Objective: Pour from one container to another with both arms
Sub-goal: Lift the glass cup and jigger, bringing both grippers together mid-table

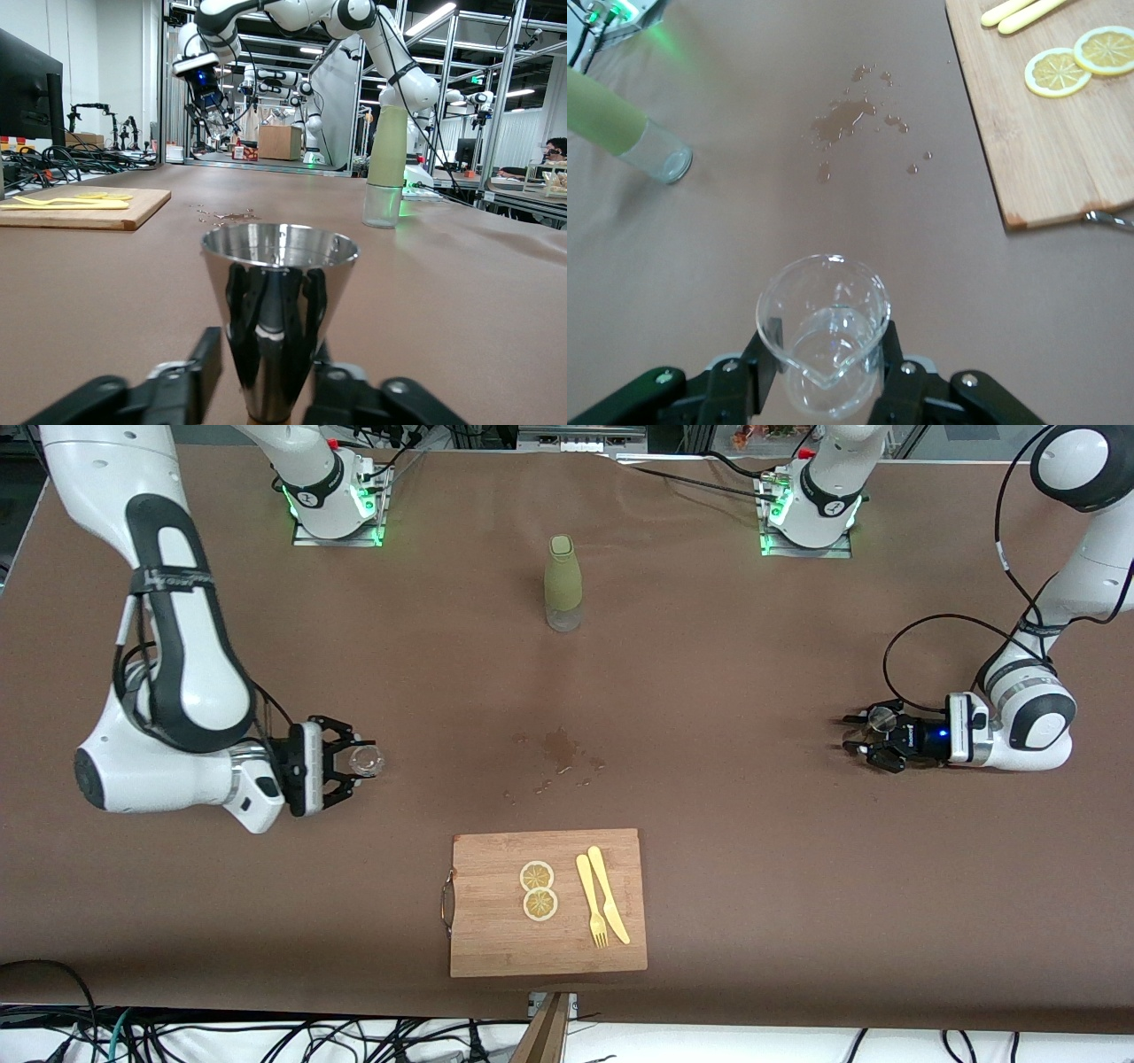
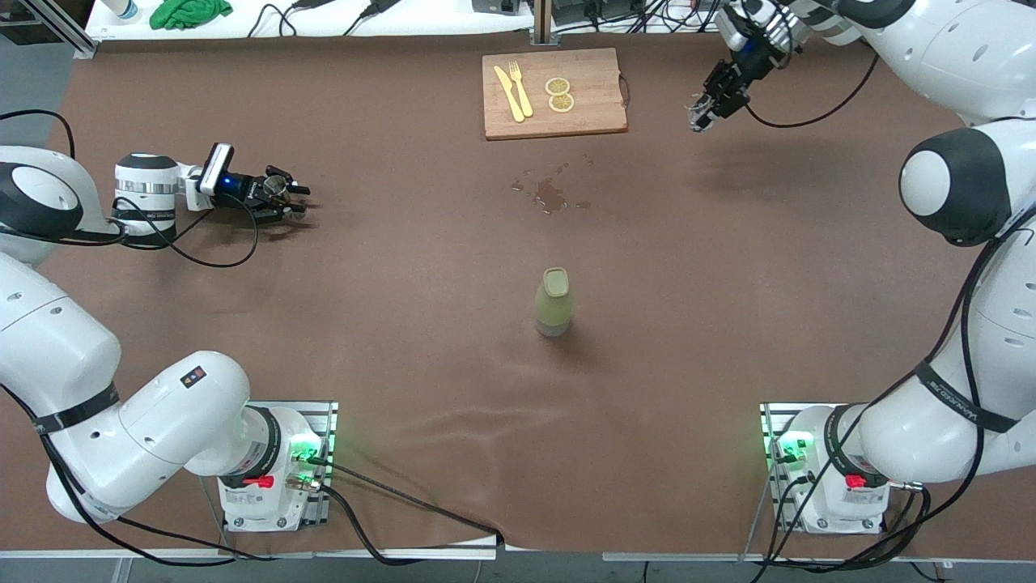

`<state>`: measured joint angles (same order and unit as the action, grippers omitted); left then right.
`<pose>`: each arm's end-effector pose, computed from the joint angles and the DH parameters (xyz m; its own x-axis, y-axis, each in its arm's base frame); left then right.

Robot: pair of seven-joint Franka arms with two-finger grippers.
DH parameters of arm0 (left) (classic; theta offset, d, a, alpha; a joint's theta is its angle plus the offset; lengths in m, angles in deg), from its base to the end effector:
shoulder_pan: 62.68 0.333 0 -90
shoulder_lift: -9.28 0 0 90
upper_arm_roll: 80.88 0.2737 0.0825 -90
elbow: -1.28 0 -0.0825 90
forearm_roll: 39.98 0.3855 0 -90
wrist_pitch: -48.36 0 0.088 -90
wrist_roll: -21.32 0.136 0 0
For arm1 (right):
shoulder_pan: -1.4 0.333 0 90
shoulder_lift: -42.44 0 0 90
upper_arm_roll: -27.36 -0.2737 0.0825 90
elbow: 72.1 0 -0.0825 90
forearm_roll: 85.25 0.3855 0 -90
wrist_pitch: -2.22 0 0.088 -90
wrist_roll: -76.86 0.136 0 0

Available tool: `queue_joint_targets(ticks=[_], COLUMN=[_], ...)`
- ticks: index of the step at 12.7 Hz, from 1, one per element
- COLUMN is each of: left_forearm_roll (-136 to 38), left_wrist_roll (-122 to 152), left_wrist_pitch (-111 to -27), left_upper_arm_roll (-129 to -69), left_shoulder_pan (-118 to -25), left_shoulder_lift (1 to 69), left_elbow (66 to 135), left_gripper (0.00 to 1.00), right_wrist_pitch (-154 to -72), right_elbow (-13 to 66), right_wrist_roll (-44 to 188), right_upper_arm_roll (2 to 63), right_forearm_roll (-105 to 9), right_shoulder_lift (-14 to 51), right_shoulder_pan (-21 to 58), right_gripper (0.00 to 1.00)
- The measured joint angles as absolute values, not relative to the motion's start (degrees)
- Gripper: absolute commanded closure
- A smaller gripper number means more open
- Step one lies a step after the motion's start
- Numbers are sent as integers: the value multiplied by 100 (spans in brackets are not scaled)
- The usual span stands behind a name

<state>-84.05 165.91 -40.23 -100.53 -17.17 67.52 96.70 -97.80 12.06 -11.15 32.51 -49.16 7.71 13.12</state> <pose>0.5017 0.1182 0.0328 0.0607 -0.1087 0.9922 -0.9933 0.0910 0.0707 0.6374 0.1504 0.2575 0.2051 0.8628 0.4620 0.9320 -0.0280 -0.3615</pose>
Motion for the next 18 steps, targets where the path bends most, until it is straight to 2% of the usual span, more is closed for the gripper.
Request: queue_joint_targets(ticks=[4, 9, 13, 18], left_forearm_roll=[-8418, -8798, -9494, -10464], left_wrist_roll=[16665, 16675, 16644, 16581], left_wrist_pitch=[-4036, -4036, -4111, -4726], left_upper_arm_roll=[-10052, -10056, -10060, -10064], left_shoulder_pan=[-1718, -1862, -2355, -3191], left_shoulder_lift=[6752, 6696, 6452, 6108], left_elbow=[9687, 9728, 10043, 10546], left_gripper=[100, 100, 100, 100], right_wrist_pitch=[-9861, -10065, -10157, -10275], right_elbow=[815, 594, 482, 376], right_wrist_roll=[-95, 460, 990, 1651], right_upper_arm_roll=[3242, 3243, 3243, 3242], right_forearm_roll=[-5384, -5426, -5429, -5637], right_shoulder_lift=[775, 775, 775, 774], right_shoulder_pan=[1876, 2102, 2305, 2716], right_gripper=[85, 85, 85, 85])
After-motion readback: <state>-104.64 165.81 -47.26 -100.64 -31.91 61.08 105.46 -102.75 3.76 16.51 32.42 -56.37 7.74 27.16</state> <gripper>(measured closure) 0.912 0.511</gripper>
